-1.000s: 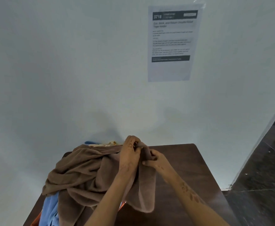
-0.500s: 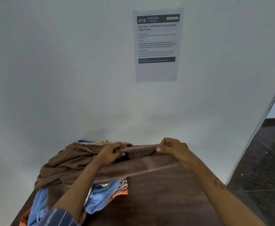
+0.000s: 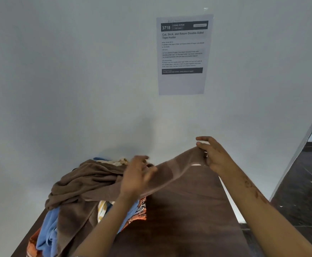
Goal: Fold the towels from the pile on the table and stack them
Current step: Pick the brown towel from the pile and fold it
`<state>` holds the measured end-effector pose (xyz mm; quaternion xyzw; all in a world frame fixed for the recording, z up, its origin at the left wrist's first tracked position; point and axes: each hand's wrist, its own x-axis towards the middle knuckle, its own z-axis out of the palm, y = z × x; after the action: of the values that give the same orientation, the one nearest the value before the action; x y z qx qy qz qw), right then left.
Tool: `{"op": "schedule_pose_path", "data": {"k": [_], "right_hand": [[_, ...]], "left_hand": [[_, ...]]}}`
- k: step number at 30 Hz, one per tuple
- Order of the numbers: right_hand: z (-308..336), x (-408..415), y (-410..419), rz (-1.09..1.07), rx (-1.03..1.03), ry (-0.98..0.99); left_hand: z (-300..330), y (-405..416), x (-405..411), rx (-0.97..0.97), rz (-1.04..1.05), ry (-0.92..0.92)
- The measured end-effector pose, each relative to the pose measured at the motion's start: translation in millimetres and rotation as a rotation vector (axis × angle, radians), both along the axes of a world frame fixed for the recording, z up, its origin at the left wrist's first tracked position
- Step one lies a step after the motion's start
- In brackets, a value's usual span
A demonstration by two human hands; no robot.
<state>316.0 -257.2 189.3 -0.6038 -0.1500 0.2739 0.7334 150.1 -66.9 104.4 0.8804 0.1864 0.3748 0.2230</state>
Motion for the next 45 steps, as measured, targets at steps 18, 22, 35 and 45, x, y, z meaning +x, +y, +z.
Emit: {"op": "schedule_pose_path", "data": {"k": [18,22,35,45], "right_hand": [[-48.0,-43.7,10.4,0.495,-0.926,-0.725],[-77.0,-69.4,31.6,0.435,-0.893,-0.836],[-58.2,-43.4,50.6,0.190,-0.814,-0.900],[-66.2,-104.9,134.5,0.648,-0.647,-0.878]], "left_hand": [[-7.6,-41.5,15.8,-0.088,-0.120,0.317],[-8.4,-35.7,10.2,-0.082,-0.099,0.278],[-102.5,74.3,-102.6,-0.149,0.343,0.467],[-8.1,65.2,-62.1,-0.161,0.070,0.061]]}}
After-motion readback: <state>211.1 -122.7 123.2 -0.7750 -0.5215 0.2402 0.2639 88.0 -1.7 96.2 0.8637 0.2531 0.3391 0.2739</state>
